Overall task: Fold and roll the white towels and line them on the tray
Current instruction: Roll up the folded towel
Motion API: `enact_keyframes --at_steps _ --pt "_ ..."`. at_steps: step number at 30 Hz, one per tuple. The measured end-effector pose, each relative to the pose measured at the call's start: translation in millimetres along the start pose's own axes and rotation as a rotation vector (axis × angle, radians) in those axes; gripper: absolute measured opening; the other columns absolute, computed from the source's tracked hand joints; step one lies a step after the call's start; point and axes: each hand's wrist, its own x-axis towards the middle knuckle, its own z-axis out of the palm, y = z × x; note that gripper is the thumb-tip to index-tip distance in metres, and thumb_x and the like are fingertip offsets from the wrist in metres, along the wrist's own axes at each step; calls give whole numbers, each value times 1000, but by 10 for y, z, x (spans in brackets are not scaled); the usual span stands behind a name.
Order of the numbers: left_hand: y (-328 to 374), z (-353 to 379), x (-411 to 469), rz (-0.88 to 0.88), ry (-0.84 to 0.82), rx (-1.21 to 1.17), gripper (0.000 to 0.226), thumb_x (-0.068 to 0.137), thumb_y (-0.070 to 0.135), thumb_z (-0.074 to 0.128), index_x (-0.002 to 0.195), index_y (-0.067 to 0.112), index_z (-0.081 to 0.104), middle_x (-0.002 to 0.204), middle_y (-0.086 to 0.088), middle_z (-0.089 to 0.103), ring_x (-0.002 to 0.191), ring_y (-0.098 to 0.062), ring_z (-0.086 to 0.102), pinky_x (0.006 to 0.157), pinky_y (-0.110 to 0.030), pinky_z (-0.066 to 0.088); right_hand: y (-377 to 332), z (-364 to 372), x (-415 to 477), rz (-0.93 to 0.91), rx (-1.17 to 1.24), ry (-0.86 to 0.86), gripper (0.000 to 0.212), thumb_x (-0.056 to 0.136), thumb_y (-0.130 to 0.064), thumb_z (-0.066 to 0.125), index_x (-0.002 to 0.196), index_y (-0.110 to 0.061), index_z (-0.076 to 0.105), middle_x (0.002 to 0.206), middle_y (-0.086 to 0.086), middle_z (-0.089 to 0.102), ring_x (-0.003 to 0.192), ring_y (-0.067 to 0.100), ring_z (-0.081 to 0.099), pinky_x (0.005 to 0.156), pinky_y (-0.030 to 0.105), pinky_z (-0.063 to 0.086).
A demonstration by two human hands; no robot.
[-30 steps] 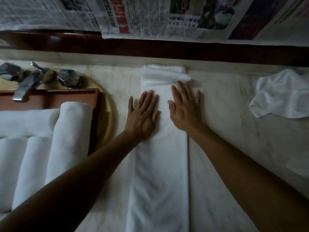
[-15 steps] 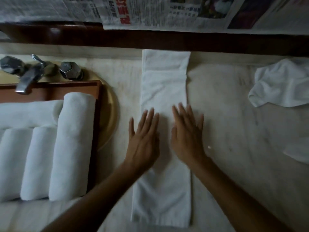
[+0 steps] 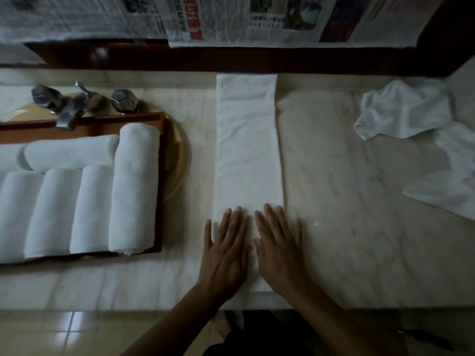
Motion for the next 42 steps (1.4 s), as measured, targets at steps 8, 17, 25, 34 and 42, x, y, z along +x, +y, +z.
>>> enact_keyframes --at_steps 8,17,25,34,42 --pt "-506 -134 -301 -103 89 15 64 107 34 30 163 9 13 171 -13 2 158 -32 -1 121 -66 19 312 -117 -301 203 -61 13 64 104 -42 28 163 -19 20 171 7 10 158 30 6 123 62 8" --pt "-53 135 -1161 153 -20 -21 63 99 27 34 161 14 28 170 -4 18 157 -23 13 121 -48 16 -107 160 -1210 -77 93 -26 57 109 -42 25 160 -15 30 170 5 18 157 25 13 120 55 25" --pt "-112 -97 -1270 272 -21 -97 57 78 -4 62 131 17 61 125 1 56 114 -21 55 92 -34 50 67 195 -1476 -219 199 100 51 94 -3 57 144 -11 56 156 11 44 147 30 39 116 45 37" --pt "-238 -197 -1200 296 -99 -13 43 85 -2 64 119 23 71 106 7 65 94 -12 54 73 -23 47 202 -135 -1370 -247 254 114 26 82 -4 60 103 -12 73 108 2 65 100 19 62 80 32 56" --pt "-139 -462 -1057 -134 -59 -335 17 92 17 74 102 31 75 98 18 73 84 5 68 73 -16 56 288 -483 -1143 132 576 -162 12 96 -23 70 107 -22 75 96 -13 69 91 3 63 76 12 47"
